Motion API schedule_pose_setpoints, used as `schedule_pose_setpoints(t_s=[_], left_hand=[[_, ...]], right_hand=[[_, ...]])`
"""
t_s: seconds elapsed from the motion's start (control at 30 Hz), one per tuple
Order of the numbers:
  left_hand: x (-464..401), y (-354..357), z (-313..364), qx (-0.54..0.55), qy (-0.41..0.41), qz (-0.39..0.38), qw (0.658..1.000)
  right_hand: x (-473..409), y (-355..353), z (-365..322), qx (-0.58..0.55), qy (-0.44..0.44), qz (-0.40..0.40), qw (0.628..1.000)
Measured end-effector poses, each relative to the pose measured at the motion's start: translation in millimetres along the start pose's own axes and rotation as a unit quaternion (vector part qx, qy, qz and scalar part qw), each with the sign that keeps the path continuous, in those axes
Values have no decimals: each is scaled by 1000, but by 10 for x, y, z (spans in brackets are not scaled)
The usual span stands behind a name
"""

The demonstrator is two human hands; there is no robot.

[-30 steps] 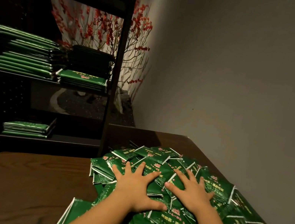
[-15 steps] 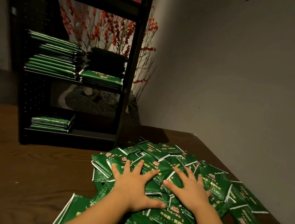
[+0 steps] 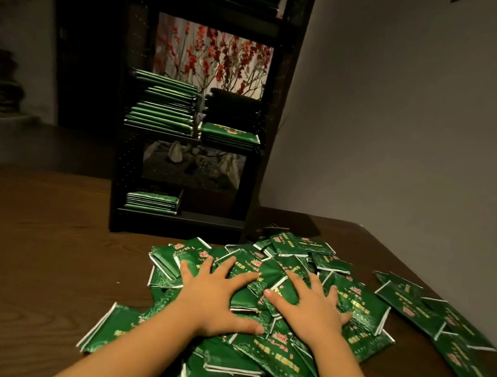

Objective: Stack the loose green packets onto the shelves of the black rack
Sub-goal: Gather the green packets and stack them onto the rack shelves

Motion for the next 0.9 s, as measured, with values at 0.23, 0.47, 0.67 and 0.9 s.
schedule_pose_setpoints(t_s=[0.23,0.47,0.67,0.9], left_hand=[[343,-245,-540,-12,-8,12,1000],[642,-486,-1034,-8,-33,19,999],[736,-616,-1262,-6,-45,29,999],[731,-676,-1354,-9,-50,40,998]], right_hand=[[207,29,-626,-5,-13,3,1000],[372,28,-1226,-11,-41,14,999],[385,32,-1512,-15,-50,21,998],[334,15,-1656,-25,-53,25,998]])
Point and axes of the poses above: each hand's wrist, its own x-axis away from the middle knuckle, its own y-axis out of the palm, z = x × y, the point moved 4 cm from there along -x, towards the middle knuckle, and after that the axes turned 14 degrees about x, right-handed, at the moved point
